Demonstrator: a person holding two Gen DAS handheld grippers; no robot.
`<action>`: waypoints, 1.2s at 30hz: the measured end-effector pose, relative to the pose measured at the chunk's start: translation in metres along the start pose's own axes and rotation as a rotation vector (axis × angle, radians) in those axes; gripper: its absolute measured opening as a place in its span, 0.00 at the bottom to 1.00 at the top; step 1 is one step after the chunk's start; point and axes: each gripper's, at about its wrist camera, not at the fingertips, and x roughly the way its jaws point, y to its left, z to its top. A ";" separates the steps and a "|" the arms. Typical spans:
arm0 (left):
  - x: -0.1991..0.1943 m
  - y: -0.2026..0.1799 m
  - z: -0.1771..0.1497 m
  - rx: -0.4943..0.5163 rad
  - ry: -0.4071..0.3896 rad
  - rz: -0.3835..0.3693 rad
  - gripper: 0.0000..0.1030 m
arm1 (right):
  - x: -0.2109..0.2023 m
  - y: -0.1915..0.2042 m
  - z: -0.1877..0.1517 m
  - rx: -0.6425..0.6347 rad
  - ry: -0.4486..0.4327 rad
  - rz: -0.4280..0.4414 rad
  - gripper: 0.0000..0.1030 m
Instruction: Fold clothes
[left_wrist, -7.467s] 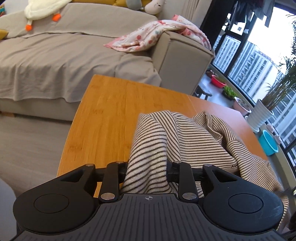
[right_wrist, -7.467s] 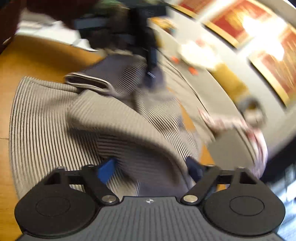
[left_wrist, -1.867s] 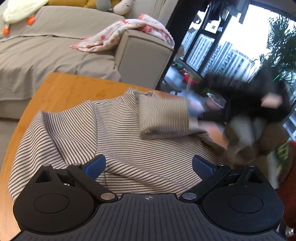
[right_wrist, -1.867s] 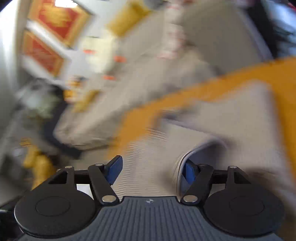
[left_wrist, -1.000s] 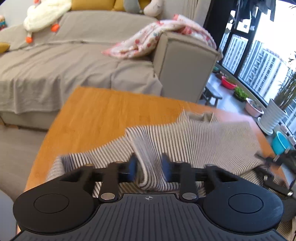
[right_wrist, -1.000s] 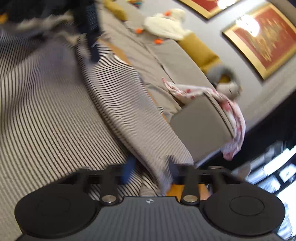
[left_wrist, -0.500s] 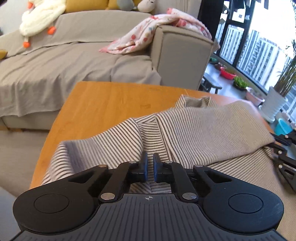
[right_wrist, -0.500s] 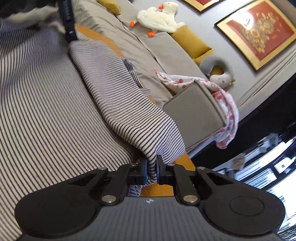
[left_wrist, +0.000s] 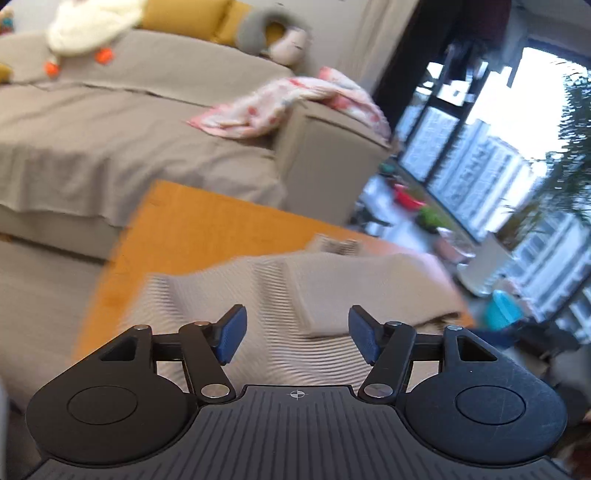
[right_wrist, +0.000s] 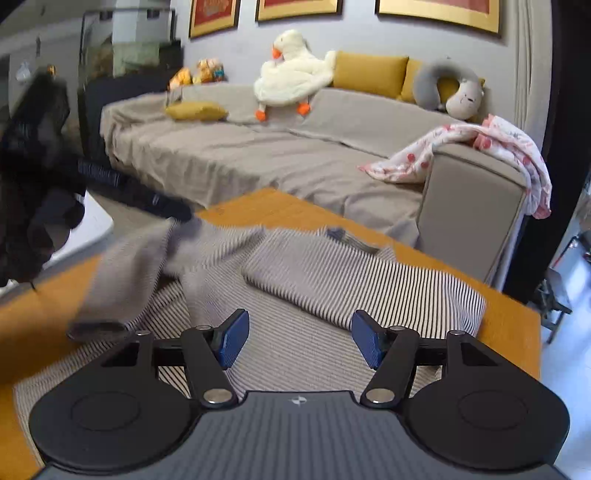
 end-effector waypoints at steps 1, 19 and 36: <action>0.012 -0.005 0.000 0.008 0.010 -0.004 0.65 | 0.003 0.002 -0.006 -0.008 0.006 -0.011 0.61; 0.048 -0.020 0.001 0.035 0.002 0.145 0.13 | 0.009 -0.022 -0.047 0.157 -0.050 -0.095 0.99; -0.009 0.037 0.008 -0.067 -0.052 0.100 0.76 | 0.012 -0.022 -0.015 0.518 0.121 0.099 1.00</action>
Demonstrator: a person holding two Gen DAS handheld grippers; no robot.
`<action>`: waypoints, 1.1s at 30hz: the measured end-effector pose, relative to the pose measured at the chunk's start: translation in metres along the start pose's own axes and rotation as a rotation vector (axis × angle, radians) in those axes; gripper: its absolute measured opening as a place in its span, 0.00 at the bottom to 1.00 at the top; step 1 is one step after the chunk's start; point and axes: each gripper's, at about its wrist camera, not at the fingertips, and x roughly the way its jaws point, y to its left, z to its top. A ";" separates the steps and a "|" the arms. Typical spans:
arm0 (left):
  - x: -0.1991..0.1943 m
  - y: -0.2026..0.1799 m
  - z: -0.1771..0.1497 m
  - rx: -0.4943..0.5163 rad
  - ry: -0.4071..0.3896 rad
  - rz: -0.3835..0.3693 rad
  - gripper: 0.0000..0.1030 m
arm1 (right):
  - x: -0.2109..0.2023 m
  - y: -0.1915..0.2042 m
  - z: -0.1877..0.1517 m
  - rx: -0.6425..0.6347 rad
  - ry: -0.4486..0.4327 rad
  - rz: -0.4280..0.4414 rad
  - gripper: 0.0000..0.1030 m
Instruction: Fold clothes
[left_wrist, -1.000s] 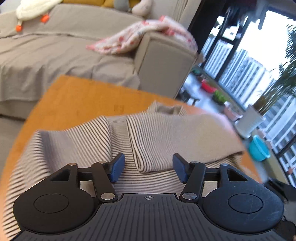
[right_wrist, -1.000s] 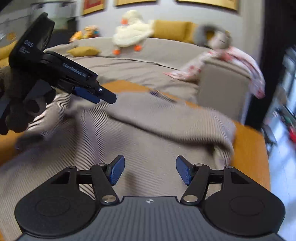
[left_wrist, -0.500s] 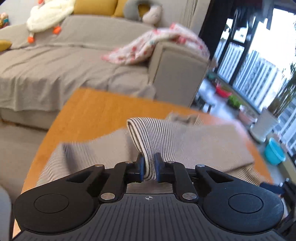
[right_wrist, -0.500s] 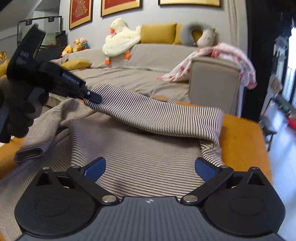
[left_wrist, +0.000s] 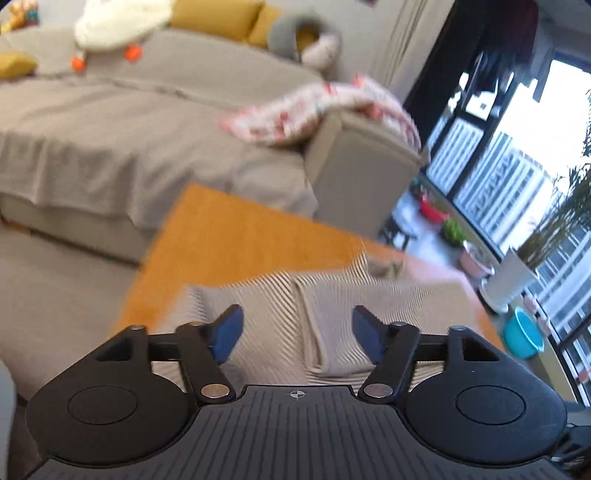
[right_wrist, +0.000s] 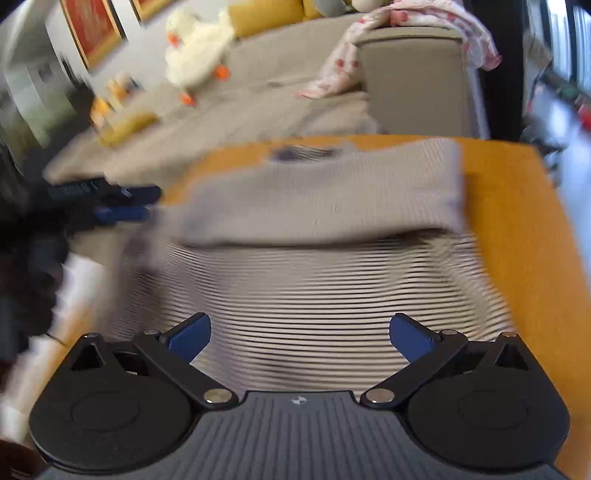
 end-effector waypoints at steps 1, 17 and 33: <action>-0.010 0.005 0.002 0.001 -0.022 0.006 0.80 | -0.003 0.010 -0.001 0.024 0.000 0.052 1.00; -0.079 0.036 0.003 -0.073 -0.160 0.004 0.92 | 0.081 0.121 0.002 -0.001 0.142 0.166 0.10; -0.028 0.004 0.009 -0.047 -0.076 -0.083 0.95 | -0.024 0.025 0.158 -0.362 -0.367 -0.208 0.08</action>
